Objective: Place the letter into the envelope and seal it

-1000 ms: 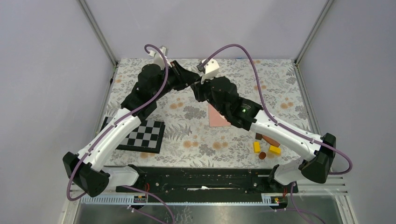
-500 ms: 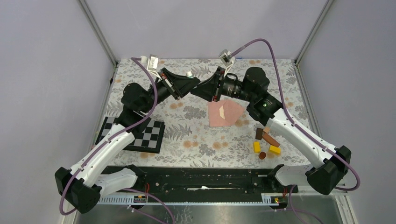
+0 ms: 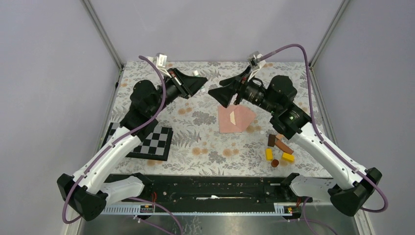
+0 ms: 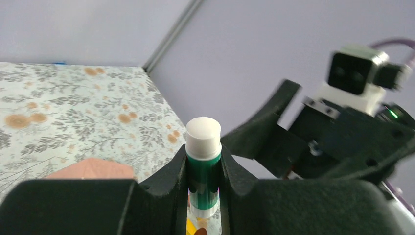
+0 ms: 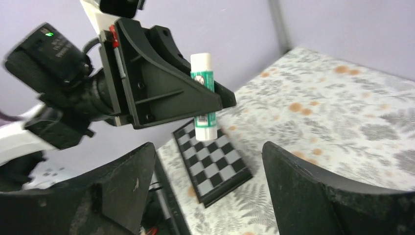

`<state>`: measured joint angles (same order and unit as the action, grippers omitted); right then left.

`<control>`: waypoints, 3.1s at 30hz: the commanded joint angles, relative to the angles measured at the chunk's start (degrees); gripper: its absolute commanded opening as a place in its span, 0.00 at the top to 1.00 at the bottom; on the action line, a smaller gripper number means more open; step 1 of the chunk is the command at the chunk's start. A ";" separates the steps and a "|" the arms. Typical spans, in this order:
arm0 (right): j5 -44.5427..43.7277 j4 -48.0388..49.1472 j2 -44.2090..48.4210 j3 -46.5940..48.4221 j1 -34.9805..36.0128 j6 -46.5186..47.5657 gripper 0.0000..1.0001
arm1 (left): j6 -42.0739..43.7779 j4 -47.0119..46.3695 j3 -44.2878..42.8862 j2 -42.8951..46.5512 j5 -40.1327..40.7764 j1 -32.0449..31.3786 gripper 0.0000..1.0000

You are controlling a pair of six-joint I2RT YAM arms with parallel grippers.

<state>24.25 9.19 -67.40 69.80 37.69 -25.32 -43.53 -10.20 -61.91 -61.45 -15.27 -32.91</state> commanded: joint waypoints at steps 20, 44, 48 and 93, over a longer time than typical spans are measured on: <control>-48.94 -5.32 -11.78 8.78 17.86 24.11 0.37 | -2.02 15.70 -13.30 -8.95 10.36 -1.20 1.00; -6.90 -1.20 -5.64 4.84 4.53 6.41 0.81 | 1.14 -6.08 -1.22 -0.42 -0.94 -1.15 1.00; 11.17 5.62 -5.24 3.89 0.46 -1.78 0.83 | 0.24 -15.99 3.32 2.33 -7.39 -1.18 1.00; -50.68 -5.05 -11.23 10.15 20.77 28.95 0.72 | -2.35 12.53 -12.51 -8.23 7.16 -1.20 1.00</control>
<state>-25.96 1.15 -79.09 77.76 58.33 3.62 -45.60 5.61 -72.73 -70.74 -6.20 -34.28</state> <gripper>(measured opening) 0.338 0.236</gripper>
